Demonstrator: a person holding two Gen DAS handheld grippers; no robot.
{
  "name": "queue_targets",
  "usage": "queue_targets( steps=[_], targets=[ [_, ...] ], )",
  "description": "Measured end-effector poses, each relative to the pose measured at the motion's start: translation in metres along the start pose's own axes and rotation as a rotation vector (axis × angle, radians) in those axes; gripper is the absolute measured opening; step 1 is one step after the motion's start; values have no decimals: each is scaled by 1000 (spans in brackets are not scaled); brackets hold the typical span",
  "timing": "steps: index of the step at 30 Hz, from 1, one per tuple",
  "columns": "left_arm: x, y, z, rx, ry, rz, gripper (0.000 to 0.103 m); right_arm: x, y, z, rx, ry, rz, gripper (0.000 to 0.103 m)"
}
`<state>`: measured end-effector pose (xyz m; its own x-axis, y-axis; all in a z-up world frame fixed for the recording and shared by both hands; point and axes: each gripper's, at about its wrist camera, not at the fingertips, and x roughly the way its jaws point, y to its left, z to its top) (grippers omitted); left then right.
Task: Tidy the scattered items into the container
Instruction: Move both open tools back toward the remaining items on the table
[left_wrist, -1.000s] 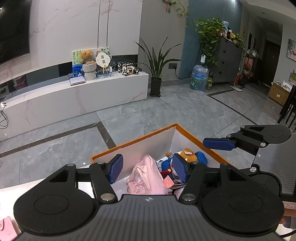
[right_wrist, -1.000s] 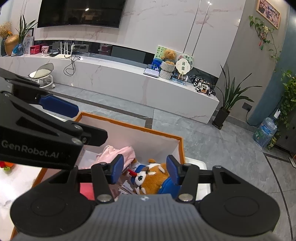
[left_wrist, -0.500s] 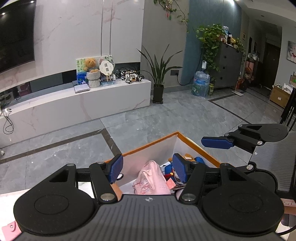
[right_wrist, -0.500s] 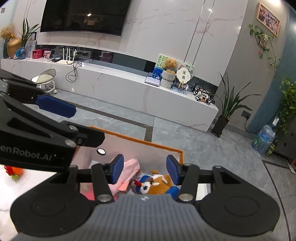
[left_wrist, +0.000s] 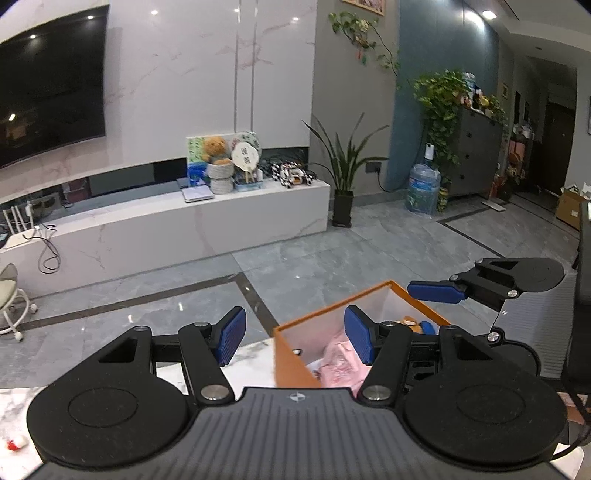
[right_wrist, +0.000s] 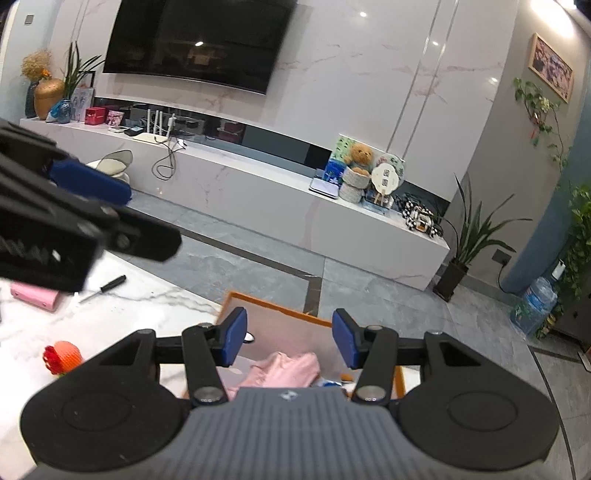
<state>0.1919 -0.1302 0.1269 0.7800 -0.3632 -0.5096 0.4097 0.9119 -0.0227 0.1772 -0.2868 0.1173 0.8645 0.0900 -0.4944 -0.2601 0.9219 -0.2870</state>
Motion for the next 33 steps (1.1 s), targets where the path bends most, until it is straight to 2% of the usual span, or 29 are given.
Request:
queue_targets(
  steps=[12, 27, 33],
  targets=[
    [-43, 56, -18, -55, -13, 77, 71, -1, 53, 18, -100, -41, 47, 56],
    [-91, 131, -52, -114, 6, 188, 71, 7, 111, 13, -218, -36, 130, 58],
    [-102, 151, -71, -129, 16, 216, 72, 8, 129, 9, -220, -34, 180, 62]
  ],
)
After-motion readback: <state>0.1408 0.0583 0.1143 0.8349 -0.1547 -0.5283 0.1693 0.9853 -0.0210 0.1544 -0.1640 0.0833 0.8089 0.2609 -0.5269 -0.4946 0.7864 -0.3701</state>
